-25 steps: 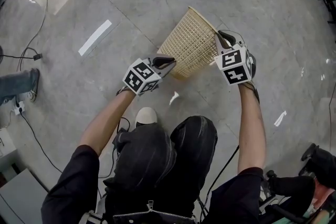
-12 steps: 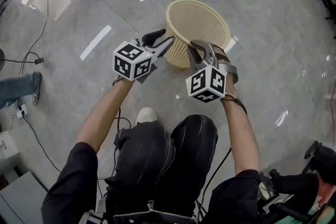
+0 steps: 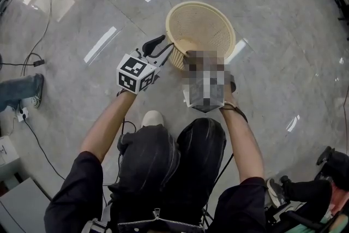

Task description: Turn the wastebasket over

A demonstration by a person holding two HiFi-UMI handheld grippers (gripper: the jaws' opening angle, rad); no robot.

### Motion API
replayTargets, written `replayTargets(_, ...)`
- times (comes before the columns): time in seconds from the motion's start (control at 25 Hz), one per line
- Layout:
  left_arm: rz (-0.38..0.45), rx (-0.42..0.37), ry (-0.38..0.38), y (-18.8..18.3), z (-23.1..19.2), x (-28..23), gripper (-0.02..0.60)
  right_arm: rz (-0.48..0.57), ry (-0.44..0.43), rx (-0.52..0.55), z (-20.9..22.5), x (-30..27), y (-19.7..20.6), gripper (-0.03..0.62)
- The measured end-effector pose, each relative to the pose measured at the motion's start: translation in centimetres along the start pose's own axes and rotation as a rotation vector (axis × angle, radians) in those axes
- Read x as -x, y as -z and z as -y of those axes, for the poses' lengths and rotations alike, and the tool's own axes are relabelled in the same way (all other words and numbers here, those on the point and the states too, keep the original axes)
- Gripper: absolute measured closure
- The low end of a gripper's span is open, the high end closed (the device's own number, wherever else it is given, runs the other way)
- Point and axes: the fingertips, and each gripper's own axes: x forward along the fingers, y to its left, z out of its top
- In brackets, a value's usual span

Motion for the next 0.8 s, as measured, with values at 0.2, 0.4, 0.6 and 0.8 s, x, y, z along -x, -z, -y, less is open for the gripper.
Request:
replayTargets(0.2,0.008,0.007,-0.017,0.9,0.5,0.7,0.440,-0.012,-0.053,0.063,-2.2,-0.7,-0.4,0.545)
replayTargets(0.4,-0.072,-0.013,-0.018,3.3,1.1,0.2,0.440,-0.039,-0.105,0.045,-4.3,-1.5,0.8,0.543)
replayTargets(0.6,-0.098,-0.026,-0.025,4.8,1.3,0.1,0.440,-0.047,-0.127,-0.003,-5.5,-2.0,1.6,0.543)
replayTargets(0.8,-0.103,-0.031,-0.033,4.6,1.1,-0.1,0.440,0.009,-0.132,-0.101,-4.7,-0.9,0.6,0.545)
